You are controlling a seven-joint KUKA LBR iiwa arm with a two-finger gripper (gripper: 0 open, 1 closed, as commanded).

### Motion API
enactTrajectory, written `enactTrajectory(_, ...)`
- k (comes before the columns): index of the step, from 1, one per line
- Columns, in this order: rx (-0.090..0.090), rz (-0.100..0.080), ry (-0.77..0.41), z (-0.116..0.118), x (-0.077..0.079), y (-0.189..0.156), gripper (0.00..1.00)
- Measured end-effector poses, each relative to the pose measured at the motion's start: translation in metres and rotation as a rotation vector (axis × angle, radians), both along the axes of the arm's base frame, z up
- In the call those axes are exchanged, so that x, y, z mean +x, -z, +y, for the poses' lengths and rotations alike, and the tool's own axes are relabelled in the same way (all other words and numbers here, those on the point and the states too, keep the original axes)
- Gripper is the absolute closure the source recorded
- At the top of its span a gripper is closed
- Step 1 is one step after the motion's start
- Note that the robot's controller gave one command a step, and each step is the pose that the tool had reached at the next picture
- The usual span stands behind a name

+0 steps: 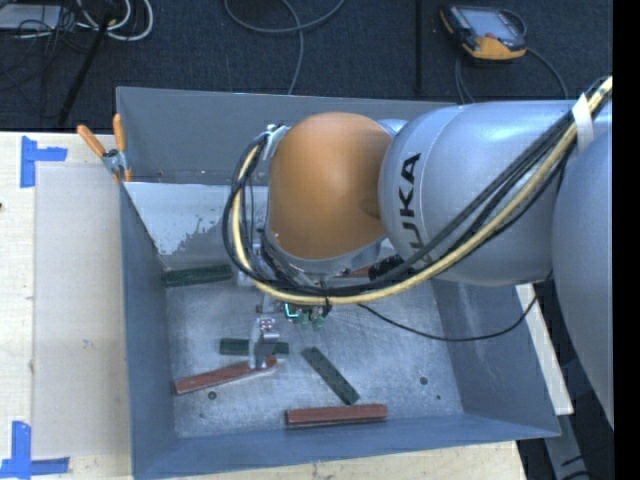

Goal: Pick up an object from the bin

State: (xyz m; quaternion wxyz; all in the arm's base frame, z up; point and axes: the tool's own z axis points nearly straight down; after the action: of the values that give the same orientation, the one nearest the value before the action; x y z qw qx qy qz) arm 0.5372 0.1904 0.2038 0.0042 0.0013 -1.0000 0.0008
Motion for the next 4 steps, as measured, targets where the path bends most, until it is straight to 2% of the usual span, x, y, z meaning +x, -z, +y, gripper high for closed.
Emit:
enactTrajectory(1,0.002,-0.007,0.004,-0.001,0.002,-0.004,0.00)
enactTrajectory(2,0.008,-0.007,0.187,-0.034,0.011,0.121,1.00)
enactTrajectory(4,0.009,-0.007,0.188,-0.034,0.011,0.120,1.00)
